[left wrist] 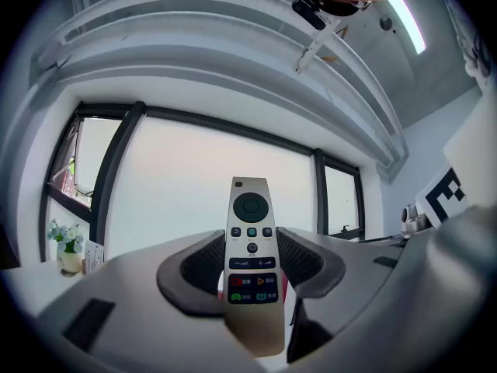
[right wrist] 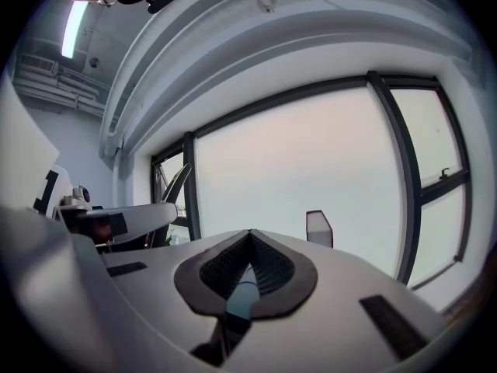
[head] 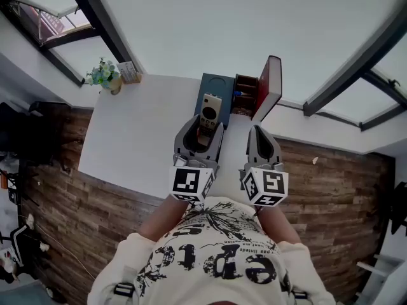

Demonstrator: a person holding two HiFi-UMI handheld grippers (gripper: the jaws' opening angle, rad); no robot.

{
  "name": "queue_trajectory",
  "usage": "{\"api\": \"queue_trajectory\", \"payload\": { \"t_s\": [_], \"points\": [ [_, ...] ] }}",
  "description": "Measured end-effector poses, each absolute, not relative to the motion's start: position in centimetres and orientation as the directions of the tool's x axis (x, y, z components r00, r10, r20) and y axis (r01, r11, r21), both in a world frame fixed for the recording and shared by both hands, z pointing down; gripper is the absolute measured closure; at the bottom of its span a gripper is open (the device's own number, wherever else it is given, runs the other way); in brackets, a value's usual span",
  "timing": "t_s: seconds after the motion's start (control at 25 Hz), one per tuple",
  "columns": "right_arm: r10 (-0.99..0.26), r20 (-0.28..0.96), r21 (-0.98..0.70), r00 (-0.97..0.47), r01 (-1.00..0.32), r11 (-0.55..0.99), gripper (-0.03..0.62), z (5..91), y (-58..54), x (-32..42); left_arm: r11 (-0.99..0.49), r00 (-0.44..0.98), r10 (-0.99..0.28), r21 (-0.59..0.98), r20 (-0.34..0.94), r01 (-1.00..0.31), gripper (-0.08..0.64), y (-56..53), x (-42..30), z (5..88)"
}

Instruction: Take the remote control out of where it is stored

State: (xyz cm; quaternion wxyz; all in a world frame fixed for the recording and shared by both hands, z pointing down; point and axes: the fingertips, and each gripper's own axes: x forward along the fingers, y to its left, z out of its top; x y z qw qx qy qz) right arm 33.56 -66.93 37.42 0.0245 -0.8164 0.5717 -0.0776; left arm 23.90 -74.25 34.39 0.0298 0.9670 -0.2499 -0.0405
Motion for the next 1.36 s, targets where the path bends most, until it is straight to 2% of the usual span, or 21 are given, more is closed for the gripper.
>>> {"api": "queue_trajectory", "payload": {
  "t_s": [0.28,1.36],
  "points": [
    [-0.937,0.036,-0.056,0.348,-0.935,-0.35,0.591,35.9,-66.7,32.8,-0.87,0.866,-0.488,-0.022,-0.11,-0.493,0.344,-73.8,23.5,32.1],
    [-0.951,0.066,-0.03,0.301,-0.953,-0.303,0.591,36.5,-66.7,32.6,-0.863,0.863,-0.505,0.019,-0.024,-0.505,0.344,-74.3,23.7,34.2]
  ]
}}
